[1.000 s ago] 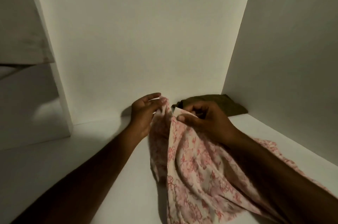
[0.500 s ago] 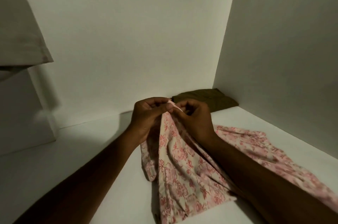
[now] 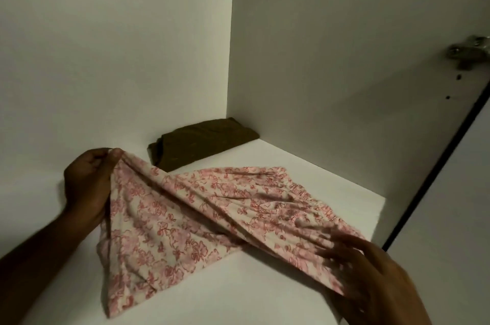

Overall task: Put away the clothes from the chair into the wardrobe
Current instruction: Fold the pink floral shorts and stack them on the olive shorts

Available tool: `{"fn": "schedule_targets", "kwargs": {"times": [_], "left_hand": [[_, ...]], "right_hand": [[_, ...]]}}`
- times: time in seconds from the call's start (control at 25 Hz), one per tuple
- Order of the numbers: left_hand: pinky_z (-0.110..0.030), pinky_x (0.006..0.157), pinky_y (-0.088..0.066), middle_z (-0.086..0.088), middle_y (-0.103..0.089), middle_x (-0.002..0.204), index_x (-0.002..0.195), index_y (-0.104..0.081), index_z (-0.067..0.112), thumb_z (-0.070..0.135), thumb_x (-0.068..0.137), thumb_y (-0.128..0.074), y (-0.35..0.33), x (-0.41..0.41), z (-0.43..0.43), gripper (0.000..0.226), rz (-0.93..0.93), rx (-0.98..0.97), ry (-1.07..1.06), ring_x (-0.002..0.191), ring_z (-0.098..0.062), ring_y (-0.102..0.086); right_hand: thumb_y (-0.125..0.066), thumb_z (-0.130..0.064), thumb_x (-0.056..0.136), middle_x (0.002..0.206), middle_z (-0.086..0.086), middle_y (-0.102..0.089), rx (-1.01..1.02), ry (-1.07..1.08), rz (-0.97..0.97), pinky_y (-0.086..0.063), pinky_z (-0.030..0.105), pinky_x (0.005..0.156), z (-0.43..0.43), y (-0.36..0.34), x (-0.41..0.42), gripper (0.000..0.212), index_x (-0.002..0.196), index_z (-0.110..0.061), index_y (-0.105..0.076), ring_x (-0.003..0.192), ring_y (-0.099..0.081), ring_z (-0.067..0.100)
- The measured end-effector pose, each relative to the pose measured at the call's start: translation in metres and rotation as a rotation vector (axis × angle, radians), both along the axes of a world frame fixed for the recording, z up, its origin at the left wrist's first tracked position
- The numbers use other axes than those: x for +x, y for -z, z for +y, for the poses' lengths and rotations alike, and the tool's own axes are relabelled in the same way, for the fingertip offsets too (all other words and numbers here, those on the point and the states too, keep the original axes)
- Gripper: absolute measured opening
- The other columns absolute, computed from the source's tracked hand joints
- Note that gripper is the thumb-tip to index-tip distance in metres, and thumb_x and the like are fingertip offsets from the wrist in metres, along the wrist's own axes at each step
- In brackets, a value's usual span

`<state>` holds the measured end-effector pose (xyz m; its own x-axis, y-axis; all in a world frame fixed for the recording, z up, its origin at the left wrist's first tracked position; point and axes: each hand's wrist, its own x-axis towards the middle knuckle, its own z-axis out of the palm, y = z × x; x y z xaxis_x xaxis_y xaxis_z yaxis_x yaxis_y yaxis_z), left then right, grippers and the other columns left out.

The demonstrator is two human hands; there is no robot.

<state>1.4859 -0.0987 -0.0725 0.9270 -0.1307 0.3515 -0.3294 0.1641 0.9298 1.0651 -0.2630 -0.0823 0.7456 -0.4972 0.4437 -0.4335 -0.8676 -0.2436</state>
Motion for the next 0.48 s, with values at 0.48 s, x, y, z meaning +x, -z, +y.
{"fn": "schedule_targets", "kwargs": {"times": [0.48], "left_hand": [[-0.043, 0.083, -0.054, -0.007, -0.069, 0.102, 0.114, -0.060, 0.011, 0.065, 0.074, -0.063, 0.007, 0.021, 0.011, 0.067, 0.059, 0.053, -0.049, 0.094, -0.027, -0.066]], "right_hand": [[-0.065, -0.026, 0.087, 0.095, 0.002, -0.073, 0.865, -0.218, -0.077, -0.049, 0.040, 0.087, -0.161, -0.087, 0.106, 0.019, 0.100, -0.013, -0.071, 0.093, -0.066, 0.021]]}}
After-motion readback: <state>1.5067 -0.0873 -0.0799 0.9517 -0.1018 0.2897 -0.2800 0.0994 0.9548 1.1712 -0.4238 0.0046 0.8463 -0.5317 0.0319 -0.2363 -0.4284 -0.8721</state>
